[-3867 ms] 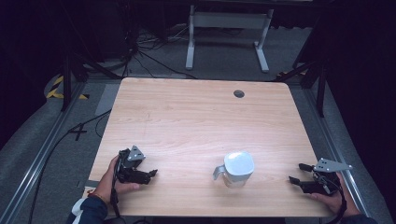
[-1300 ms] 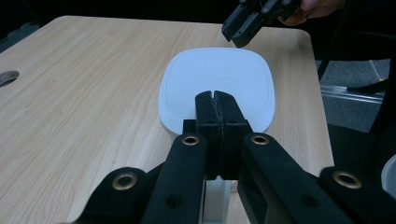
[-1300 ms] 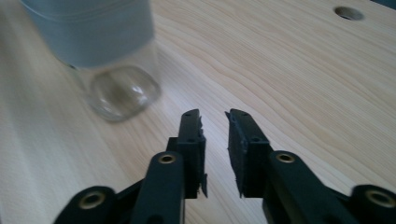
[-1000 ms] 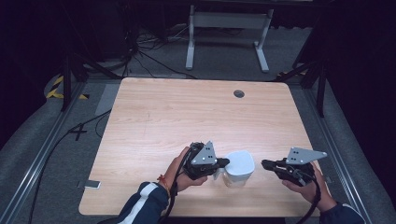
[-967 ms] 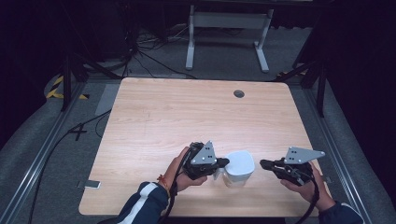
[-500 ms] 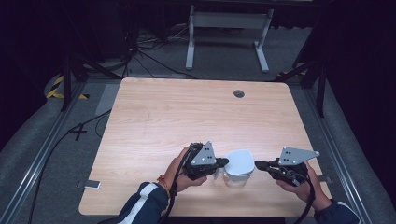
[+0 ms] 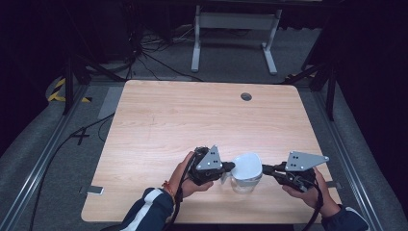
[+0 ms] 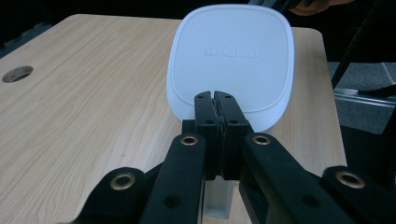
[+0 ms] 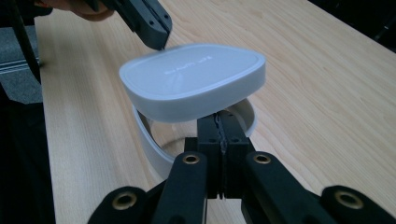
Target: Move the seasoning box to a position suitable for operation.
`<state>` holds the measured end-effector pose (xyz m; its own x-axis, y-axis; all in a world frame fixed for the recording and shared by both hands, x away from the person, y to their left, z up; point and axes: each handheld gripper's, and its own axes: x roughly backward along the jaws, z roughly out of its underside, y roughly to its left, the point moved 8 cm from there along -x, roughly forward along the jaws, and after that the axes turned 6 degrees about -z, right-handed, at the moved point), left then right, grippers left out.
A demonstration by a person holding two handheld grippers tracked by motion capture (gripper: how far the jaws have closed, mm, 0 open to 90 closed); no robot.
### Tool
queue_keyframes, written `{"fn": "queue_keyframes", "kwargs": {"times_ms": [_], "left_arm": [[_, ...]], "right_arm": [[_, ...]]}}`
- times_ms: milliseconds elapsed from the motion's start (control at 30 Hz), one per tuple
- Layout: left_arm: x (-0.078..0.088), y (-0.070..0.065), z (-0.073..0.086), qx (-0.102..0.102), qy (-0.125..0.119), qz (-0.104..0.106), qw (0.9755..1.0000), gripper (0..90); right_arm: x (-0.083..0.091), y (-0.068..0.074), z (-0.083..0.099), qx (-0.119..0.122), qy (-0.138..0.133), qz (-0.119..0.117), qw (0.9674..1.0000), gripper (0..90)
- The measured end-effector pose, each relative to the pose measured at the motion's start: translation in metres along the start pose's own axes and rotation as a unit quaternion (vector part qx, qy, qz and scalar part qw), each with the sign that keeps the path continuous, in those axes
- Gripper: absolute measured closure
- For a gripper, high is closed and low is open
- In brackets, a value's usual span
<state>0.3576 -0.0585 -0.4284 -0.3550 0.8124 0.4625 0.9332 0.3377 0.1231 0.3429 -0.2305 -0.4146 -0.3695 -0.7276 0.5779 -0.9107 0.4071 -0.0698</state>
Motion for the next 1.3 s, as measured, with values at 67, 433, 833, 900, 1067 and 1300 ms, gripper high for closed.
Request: {"fn": "queue_keyframes", "kwargs": {"times_ms": [67, 433, 833, 900, 1067, 1300], "left_arm": [[0.0, 0.001, 0.001, -0.004, 0.003, -0.001, 1.0, 89.0], [0.012, 0.011, 0.012, -0.008, 0.028, -0.032, 0.9991, 86.2], [0.07, 0.06, 0.082, 0.038, 0.098, -0.125, 0.9866, 78.6], [0.077, 0.063, 0.09, 0.05, 0.1, -0.129, 0.9852, 77.9], [0.09, 0.073, 0.115, 0.076, 0.107, -0.159, 0.9785, 73.2], [0.097, 0.089, 0.14, 0.114, 0.14, -0.2, 0.9631, 53.9]], "right_arm": [[0.0, 0.004, -0.006, 0.009, -0.003, -0.003, 1.0, 89.3], [-0.003, 0.007, -0.016, 0.016, -0.014, -0.017, 0.9996, 89.4], [-0.007, 0.006, -0.021, 0.018, -0.024, -0.017, 0.9994, 89.6], [-0.007, 0.007, -0.021, 0.016, -0.024, -0.017, 0.9994, 89.6], [-0.009, 0.009, -0.027, 0.024, -0.024, -0.019, 0.9992, 89.7], [-0.018, 0.017, -0.038, 0.038, -0.025, -0.031, 0.9985, 89.8]]}}
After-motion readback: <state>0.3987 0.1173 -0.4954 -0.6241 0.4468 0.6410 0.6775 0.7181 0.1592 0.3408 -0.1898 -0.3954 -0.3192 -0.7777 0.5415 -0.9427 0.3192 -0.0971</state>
